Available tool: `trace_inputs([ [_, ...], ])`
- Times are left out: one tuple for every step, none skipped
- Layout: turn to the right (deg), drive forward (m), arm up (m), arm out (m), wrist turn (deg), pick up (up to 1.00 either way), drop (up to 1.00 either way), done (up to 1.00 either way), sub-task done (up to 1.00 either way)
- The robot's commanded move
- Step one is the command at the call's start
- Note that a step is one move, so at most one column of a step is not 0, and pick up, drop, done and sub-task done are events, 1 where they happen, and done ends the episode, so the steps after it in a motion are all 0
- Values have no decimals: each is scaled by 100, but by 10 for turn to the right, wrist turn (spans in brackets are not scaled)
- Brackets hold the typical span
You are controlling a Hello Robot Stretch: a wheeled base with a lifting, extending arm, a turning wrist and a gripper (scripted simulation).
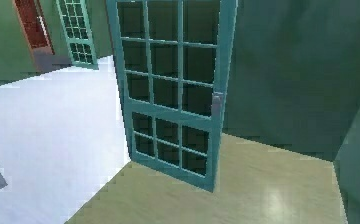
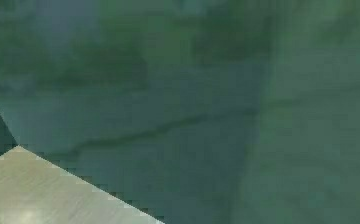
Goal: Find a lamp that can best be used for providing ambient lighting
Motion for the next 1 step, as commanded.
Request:
trace_inputs([
  [-330,0,0,0,0,0,0,0,0],
])
